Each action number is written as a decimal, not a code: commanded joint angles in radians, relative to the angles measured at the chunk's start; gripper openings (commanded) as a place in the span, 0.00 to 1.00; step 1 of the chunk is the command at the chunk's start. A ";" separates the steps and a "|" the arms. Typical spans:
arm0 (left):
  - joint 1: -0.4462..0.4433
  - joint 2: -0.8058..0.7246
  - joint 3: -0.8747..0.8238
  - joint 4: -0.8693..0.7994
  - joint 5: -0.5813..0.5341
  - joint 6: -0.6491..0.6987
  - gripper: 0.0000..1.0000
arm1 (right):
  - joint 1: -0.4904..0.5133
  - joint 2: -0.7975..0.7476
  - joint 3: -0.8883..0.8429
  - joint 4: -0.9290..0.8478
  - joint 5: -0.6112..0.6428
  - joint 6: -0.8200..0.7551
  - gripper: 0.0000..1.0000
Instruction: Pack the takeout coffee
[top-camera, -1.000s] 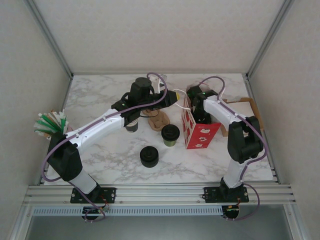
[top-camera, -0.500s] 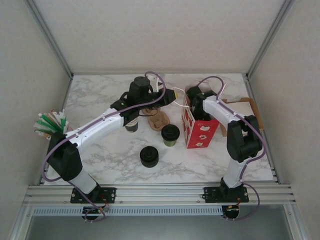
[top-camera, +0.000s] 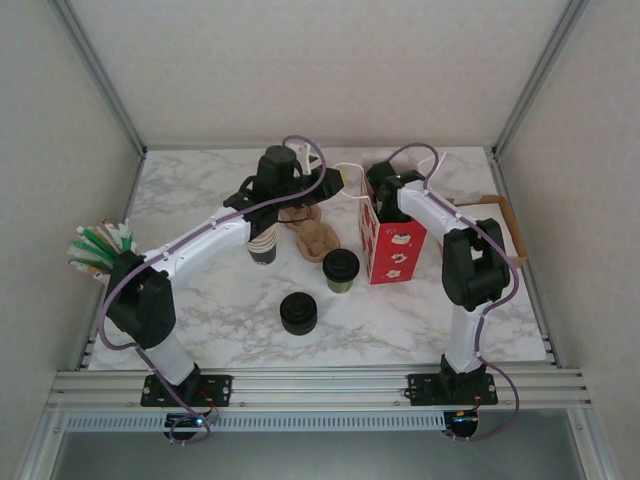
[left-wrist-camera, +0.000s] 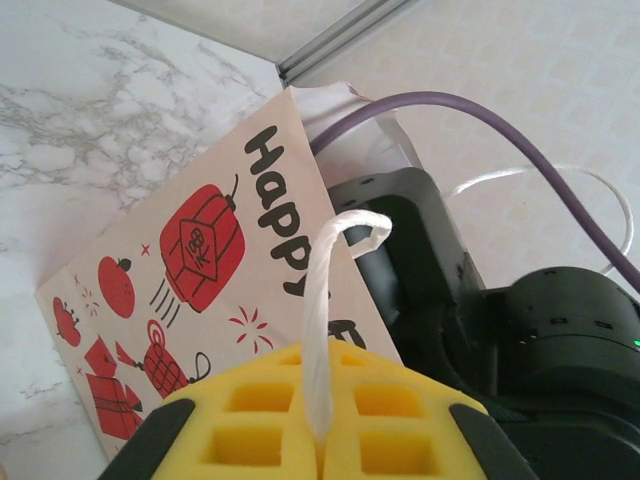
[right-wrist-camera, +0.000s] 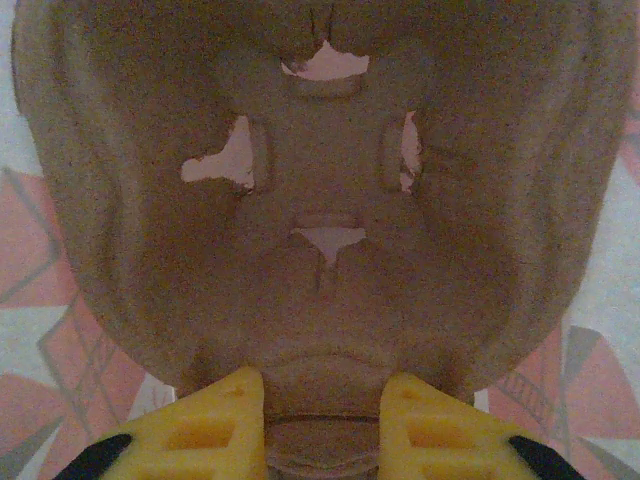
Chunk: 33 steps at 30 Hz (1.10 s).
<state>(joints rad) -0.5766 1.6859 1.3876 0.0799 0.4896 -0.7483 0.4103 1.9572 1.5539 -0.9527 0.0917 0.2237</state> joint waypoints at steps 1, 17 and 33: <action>0.001 -0.006 0.011 0.057 0.025 0.002 0.06 | -0.006 0.025 -0.012 -0.001 -0.017 -0.012 0.23; -0.009 -0.075 -0.030 0.092 0.062 -0.039 0.42 | -0.005 -0.059 0.007 -0.059 0.008 0.005 0.35; -0.011 -0.082 -0.045 0.096 0.053 -0.043 0.45 | -0.005 -0.119 0.050 -0.109 0.028 0.016 0.52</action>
<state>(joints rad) -0.5808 1.6367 1.3548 0.1390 0.5312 -0.7868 0.4103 1.8763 1.5738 -1.0195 0.1043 0.2287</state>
